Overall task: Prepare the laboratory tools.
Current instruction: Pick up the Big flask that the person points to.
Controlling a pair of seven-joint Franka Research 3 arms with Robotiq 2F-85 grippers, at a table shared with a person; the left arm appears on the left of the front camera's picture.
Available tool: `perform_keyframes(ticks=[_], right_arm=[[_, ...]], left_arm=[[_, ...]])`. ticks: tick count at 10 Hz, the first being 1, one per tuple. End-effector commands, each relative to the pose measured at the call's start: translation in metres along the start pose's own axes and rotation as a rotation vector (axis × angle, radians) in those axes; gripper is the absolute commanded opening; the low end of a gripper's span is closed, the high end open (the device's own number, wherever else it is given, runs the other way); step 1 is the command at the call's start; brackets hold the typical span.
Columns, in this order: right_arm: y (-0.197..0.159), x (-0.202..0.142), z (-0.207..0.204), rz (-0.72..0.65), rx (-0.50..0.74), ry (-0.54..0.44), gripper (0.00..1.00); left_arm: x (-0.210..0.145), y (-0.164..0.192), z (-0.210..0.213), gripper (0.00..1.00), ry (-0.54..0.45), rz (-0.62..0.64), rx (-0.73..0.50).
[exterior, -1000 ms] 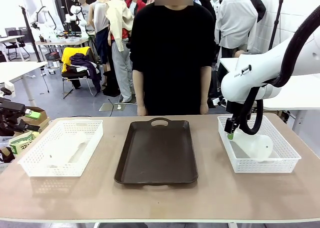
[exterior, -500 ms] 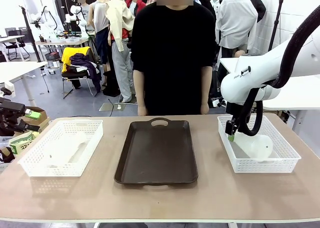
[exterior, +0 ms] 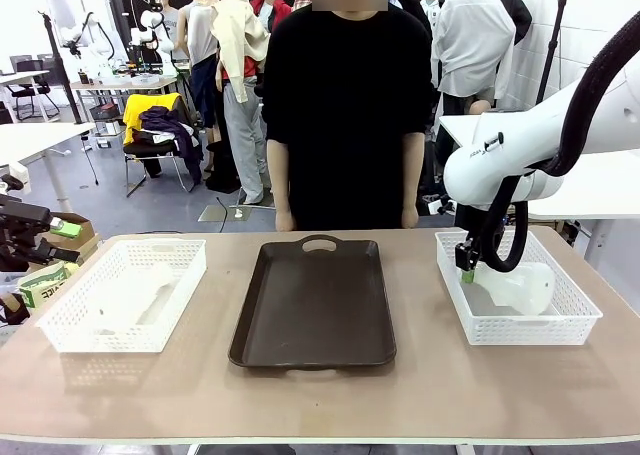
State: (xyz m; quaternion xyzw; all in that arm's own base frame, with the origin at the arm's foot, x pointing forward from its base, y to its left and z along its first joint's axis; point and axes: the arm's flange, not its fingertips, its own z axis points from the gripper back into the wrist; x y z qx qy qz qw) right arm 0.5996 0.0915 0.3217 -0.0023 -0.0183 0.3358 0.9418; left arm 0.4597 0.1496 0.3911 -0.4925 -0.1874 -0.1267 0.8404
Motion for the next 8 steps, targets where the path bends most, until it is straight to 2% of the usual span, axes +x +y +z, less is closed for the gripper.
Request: perform_keyframes(ticks=[1,8], right_arm=[[-0.005,0.002,-0.010,-0.029,0.004,0.034,0.00],[-0.003,-0.002,0.000,-0.011,0.001,0.002,0.00]], left_arm=[[0.000,-0.001,0.002,1.00,0.004,-0.003,0.004],[0.000,-0.001,0.002,1.00,0.004,-0.003,0.004]])
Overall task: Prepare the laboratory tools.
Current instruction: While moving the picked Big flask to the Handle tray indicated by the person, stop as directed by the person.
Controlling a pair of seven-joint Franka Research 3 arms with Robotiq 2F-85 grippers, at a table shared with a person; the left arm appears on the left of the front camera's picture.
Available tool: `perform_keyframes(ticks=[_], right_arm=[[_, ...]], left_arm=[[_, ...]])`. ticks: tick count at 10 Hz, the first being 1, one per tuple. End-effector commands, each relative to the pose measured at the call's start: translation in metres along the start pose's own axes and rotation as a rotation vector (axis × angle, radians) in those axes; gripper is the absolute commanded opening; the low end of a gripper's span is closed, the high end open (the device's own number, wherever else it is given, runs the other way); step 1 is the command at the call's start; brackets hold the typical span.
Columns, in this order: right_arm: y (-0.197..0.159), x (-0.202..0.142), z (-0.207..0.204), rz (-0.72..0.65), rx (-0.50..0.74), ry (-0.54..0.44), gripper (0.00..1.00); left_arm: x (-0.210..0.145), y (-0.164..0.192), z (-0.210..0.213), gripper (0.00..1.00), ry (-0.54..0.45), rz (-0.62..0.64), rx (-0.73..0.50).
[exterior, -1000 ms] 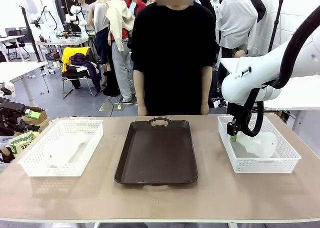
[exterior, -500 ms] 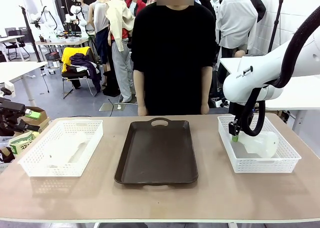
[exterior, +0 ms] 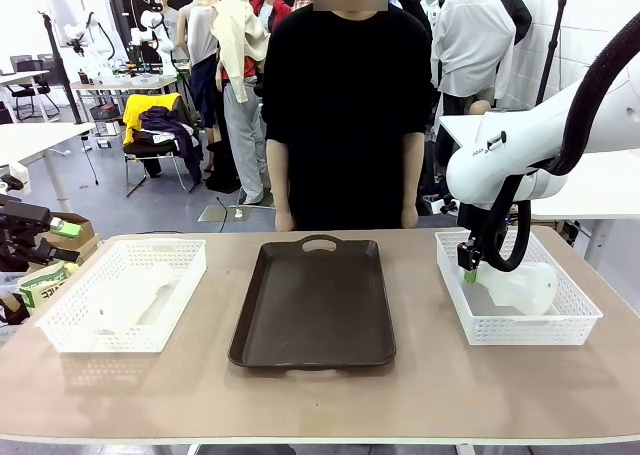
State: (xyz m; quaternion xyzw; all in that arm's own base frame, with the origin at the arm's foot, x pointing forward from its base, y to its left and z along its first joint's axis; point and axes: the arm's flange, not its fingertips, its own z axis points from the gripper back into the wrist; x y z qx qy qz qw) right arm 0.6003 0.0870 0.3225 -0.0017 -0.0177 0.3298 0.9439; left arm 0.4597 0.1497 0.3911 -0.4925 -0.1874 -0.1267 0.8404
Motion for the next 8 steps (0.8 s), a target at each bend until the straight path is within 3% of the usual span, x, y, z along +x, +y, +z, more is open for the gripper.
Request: perform_keyframes(ticks=[1,8], right_arm=[[0.0006,0.0003,-0.0008,0.002,0.000,0.002,0.00],[0.0006,0.0003,-0.0008,0.002,0.000,0.002,0.00]], left_arm=[[-0.0002,-0.0007,0.0021,1.00,0.005,-0.003,0.004],[-0.0002,-0.0007,0.0021,1.00,0.005,-0.003,0.004]])
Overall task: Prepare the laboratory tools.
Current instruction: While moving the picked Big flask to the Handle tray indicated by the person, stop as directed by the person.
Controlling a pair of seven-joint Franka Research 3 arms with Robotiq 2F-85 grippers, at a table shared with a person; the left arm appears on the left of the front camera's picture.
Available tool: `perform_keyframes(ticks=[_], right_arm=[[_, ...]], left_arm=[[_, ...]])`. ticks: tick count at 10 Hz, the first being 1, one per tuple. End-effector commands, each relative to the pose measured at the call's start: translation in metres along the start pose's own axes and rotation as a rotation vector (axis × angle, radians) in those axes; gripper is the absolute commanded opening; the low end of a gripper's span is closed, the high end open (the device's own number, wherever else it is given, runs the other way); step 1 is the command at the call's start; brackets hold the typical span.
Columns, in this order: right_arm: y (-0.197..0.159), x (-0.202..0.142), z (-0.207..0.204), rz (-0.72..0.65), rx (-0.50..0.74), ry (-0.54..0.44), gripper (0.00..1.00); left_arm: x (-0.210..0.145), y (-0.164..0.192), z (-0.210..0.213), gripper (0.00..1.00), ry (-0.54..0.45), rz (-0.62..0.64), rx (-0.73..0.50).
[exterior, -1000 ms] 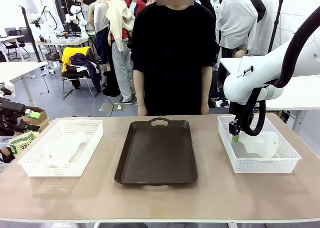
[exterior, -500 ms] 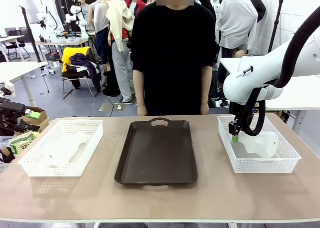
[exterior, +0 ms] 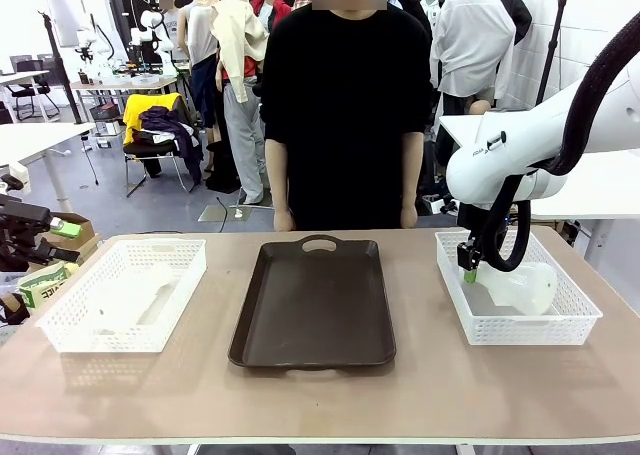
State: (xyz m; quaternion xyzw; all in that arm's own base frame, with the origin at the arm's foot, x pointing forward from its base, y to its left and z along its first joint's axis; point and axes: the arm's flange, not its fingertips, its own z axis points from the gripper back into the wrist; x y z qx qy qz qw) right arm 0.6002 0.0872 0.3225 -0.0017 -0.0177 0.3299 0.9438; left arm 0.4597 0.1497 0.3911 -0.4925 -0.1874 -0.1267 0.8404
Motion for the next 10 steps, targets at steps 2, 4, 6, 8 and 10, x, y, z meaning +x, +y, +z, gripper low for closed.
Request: perform_keyframes(ticks=[2,4,6,8,10], right_arm=[[0.003,-0.001,0.010,0.015,-0.005,0.018,0.00],[0.003,-0.012,0.035,-0.005,0.001,0.036,0.00],[-0.003,-0.025,0.063,-0.036,-0.002,0.014,0.00],[-0.005,-0.041,0.098,-0.073,-0.010,-0.028,0.00],[-0.001,-0.060,0.130,-0.094,-0.028,-0.109,0.00]], left_arm=[[0.000,-0.001,0.002,1.00,0.005,-0.003,0.004],[0.000,-0.001,0.002,1.00,0.005,-0.003,0.004],[0.000,-0.001,0.002,1.00,0.005,-0.003,0.004],[0.000,-0.001,0.002,1.00,0.005,-0.003,0.004],[0.000,-0.001,0.002,1.00,0.005,-0.003,0.004]])
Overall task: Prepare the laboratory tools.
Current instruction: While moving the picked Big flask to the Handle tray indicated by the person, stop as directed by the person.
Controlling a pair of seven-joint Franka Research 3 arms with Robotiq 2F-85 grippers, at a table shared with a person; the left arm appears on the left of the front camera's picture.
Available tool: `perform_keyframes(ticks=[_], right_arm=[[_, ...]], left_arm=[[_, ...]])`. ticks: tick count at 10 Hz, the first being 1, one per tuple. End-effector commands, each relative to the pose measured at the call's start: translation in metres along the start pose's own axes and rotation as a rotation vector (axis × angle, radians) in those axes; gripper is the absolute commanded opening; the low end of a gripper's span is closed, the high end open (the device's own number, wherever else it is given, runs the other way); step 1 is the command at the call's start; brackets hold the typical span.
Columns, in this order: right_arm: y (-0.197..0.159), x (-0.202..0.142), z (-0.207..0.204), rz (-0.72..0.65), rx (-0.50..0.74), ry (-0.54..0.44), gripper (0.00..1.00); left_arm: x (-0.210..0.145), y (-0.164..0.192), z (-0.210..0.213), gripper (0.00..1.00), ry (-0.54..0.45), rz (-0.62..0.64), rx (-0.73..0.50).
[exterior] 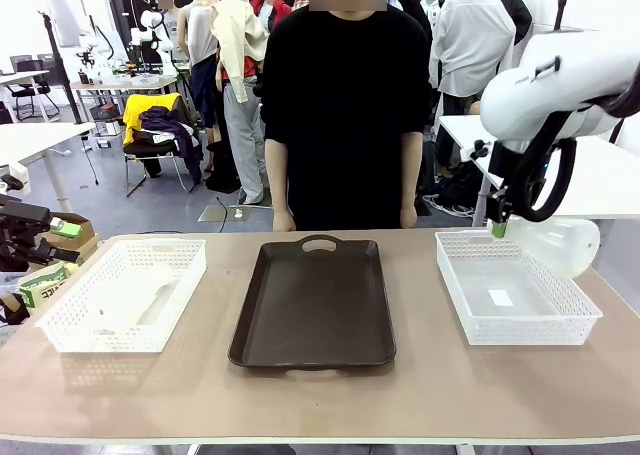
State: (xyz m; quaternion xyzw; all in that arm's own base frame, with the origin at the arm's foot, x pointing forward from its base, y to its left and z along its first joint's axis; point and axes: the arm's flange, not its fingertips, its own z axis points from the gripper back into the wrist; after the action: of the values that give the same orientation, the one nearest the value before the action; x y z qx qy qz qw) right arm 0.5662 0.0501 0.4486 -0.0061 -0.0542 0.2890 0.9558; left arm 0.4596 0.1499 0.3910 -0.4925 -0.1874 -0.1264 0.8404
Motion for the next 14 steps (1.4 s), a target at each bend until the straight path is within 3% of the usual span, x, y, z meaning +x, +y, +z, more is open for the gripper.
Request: perform_keyframes(ticks=[1,4,9,10,14], right_arm=[[0.010,-0.022,0.017,-0.009,0.002,-0.074,0.00],[0.020,-0.041,0.049,-0.013,-0.033,-0.155,0.00],[0.037,-0.047,0.067,0.000,-0.027,-0.229,0.00],[0.032,-0.043,0.067,-0.018,-0.042,-0.158,0.00],[0.032,-0.043,0.067,-0.018,-0.042,-0.158,0.00]], left_arm=[[0.000,-0.001,0.002,1.00,0.005,-0.004,0.003],[0.000,-0.001,0.002,1.00,0.005,-0.004,0.003],[0.000,-0.001,0.002,1.00,0.005,-0.004,0.003],[0.000,-0.001,0.002,1.00,0.005,-0.004,0.003],[0.000,-0.001,0.002,1.00,0.005,-0.004,0.003]])
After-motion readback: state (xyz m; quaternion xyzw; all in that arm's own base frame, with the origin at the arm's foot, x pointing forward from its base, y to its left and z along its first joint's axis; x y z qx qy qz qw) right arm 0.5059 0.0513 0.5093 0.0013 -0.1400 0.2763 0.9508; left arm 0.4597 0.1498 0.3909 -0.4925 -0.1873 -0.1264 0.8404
